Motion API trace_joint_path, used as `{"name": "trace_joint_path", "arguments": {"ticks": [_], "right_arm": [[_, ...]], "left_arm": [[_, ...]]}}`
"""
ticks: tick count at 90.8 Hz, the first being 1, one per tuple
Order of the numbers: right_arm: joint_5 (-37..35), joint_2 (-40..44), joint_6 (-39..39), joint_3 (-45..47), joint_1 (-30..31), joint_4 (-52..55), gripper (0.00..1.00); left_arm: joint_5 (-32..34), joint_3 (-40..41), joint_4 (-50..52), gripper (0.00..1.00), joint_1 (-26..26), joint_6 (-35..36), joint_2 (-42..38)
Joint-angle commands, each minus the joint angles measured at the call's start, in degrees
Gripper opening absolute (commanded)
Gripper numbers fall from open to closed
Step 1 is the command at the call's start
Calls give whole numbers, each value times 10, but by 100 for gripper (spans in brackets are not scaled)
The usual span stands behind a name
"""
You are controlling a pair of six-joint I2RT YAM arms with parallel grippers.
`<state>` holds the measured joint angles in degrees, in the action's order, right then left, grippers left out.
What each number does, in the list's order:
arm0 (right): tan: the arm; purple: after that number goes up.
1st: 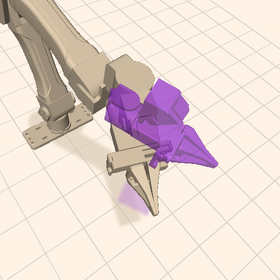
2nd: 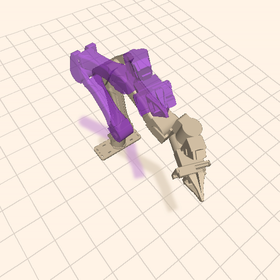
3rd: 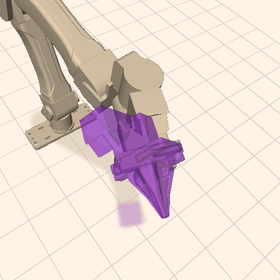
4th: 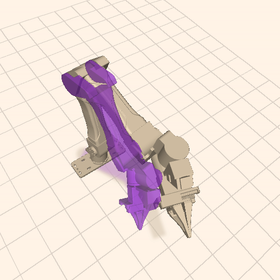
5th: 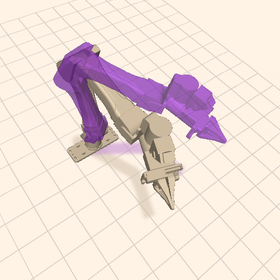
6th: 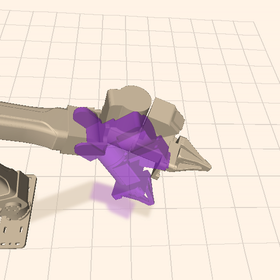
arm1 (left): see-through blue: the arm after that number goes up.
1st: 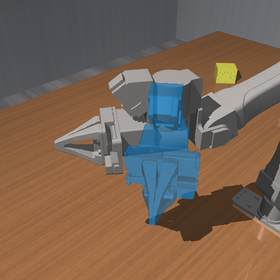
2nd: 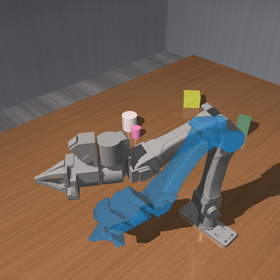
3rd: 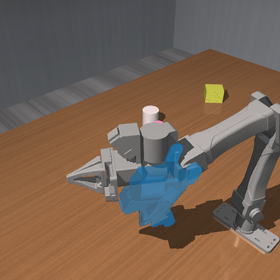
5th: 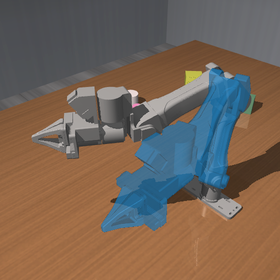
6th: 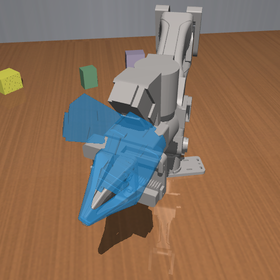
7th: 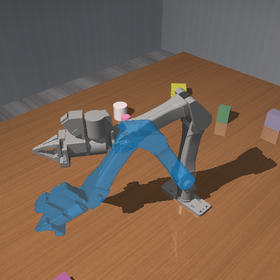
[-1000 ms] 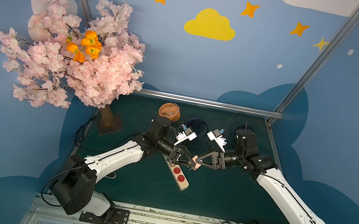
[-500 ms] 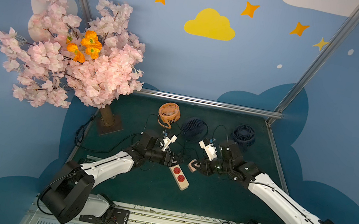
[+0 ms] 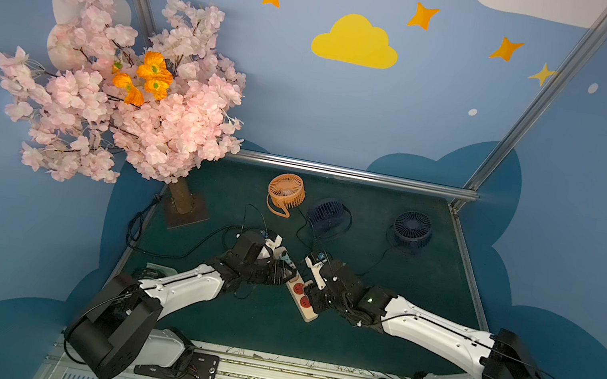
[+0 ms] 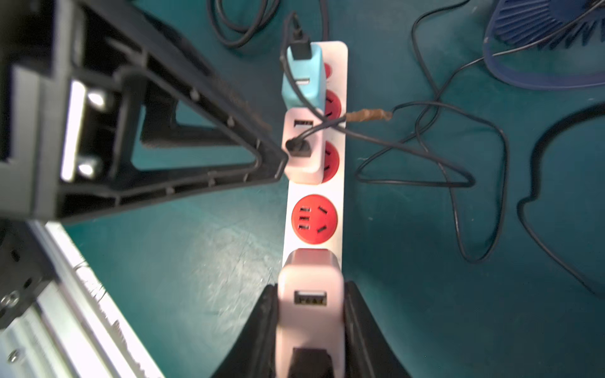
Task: Plug the desk fan into the power strip
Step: Insert the plug into the socket.
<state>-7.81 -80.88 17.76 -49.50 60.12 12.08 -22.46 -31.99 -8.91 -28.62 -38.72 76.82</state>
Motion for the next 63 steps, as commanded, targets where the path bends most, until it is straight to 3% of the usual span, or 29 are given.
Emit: {"name": "trace_joint_path", "arguments": {"ticks": [1, 63], "right_arm": [[-25, -12, 17, 0, 4, -51, 0], [-19, -80, 36, -11, 9, -96, 0]], "left_arm": [[-5, 5, -27, 55, 1, -15, 20], [-5, 0, -35, 37, 1, -8, 49]]}}
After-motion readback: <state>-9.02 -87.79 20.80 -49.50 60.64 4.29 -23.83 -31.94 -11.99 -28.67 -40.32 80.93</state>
